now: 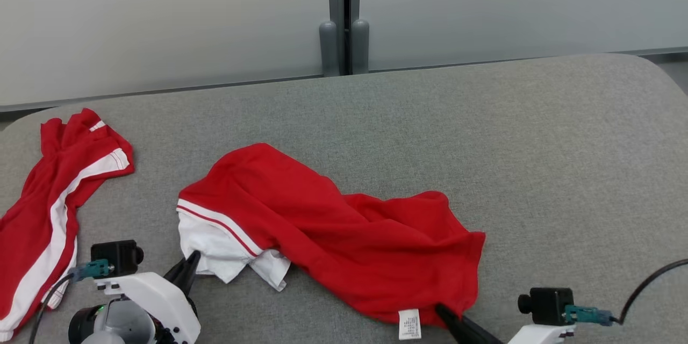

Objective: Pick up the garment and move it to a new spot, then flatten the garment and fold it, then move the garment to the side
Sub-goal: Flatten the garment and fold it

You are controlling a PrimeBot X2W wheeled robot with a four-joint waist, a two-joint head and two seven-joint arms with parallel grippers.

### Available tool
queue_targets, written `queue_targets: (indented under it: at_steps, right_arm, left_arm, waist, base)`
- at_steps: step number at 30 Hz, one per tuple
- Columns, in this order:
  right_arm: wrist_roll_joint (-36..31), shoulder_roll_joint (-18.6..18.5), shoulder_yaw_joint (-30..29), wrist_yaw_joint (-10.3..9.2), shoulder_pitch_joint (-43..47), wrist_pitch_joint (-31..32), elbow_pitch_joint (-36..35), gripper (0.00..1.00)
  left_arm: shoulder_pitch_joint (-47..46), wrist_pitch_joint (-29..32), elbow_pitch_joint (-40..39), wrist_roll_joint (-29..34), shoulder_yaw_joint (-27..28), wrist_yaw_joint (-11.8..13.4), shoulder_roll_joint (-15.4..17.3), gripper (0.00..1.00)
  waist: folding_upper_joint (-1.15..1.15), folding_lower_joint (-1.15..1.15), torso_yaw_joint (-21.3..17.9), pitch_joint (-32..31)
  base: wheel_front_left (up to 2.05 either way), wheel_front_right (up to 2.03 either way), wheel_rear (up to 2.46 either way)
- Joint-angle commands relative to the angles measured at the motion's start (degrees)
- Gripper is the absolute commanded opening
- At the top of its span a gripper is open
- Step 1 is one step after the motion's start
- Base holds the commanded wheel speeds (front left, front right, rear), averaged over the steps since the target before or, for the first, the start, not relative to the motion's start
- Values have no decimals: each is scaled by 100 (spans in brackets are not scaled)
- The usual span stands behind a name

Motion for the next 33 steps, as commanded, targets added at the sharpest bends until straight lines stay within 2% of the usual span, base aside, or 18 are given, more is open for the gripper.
queue_targets:
  at_steps: [1, 5, 11, 15, 17, 20, 26, 29, 31, 32, 33]
  right_arm:
    - [182, -143, -28, 3, -59, -183, -207, 0]
    - [506, -336, -93, 3, -41, -471, -673, 0]
    - [877, -847, -293, 3, -28, -897, -1524, 0]
    - [945, -1099, -398, 3, -350, -940, -1687, 0]
    - [1017, -1137, -417, 3, -660, -925, -1671, 0]
    - [1094, -1286, -406, 3, -1348, -892, -1581, 0]
    - [1299, -1563, -246, 3, -3325, -814, -1103, 0]
    - [1427, -1599, -122, 3, -4454, -791, -729, 0]
    - [1565, -1588, -67, 3, -5180, -792, -462, 0]
    - [1772, -1523, 18, 3, -5833, -749, -182, 0]
    - [1866, -1495, 63, 3, -6164, -741, -43, 0]
  left_arm:
    - [161, -116, -278, -148, 87, -39, 56, 0]
    - [447, -149, -880, -273, 215, -32, 219, 0]
    - [904, 45, -2279, -330, 446, 230, 503, 0]
    - [742, 291, -2894, -345, 472, 329, 627, 0]
    - [421, 367, -3007, -308, 445, 286, 694, 0]
    - [-297, 499, -2760, -312, 326, 142, 788, 0]
    - [-2562, 555, -1658, -90, -116, -57, 972, 0]
    - [-3727, 478, -1121, -4, -320, -100, 1081, 0]
    - [-4466, 422, -817, -65, -497, -102, 1036, 0]
    - [-5086, 355, -616, -174, -849, -106, 1125, 0]
    - [-5367, 275, -526, -274, -977, -94, 1215, 0]
  waist:
    - [0, 0, 0, -125]
    - [0, 0, 5, -252]
    - [0, 0, 18, -306]
    - [0, 0, 12, -117]
    - [0, 0, 21, 60]
    - [0, 0, 81, 462]
    - [0, 0, 201, 1390]
    - [0, 0, 228, 1813]
    - [0, 0, 264, 2059]
    - [0, 0, 273, 2206]
    - [0, 0, 270, 2246]
  base:
    - [0, 0, 0]
    - [0, 0, 0]
    - [0, 0, 0]
    - [0, 0, 0]
    - [0, 0, 0]
    - [0, 0, 0]
    - [0, 0, 0]
    - [0, 0, 0]
    - [0, 0, 0]
    - [0, 0, 0]
    - [0, 0, 0]
